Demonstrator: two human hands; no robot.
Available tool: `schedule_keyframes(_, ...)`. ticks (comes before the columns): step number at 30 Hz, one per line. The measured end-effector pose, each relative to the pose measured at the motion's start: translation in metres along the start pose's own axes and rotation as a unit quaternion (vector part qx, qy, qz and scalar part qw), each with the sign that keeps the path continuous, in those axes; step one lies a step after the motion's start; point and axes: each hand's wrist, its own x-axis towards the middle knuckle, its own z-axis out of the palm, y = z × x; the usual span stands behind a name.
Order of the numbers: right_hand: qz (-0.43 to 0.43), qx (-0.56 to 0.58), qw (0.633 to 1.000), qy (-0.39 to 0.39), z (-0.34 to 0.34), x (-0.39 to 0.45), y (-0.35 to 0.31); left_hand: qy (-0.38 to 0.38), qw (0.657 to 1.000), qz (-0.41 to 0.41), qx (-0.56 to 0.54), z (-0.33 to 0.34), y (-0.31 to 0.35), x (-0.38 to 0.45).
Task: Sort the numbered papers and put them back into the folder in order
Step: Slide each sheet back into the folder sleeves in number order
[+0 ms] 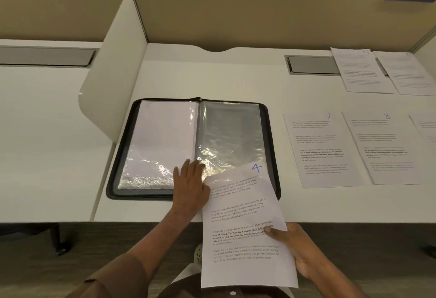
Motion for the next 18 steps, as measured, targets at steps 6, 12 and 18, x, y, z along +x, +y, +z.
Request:
schedule_keyframes(6,-0.003,0.011,1.000,-0.011,0.004,0.002,0.002,0.005,0.999,0.009,0.031,0.006,-0.003,0.006)
schedule_keyframes(12,-0.006,-0.008,1.000,-0.001,0.011,0.003,-0.001,0.048,0.996,0.020,0.065,0.011,-0.006,0.016)
schedule_keyframes(18,-0.013,-0.016,1.000,0.017,0.014,0.006,0.000,0.064,0.995,0.035,0.066,0.003,-0.007,0.034)
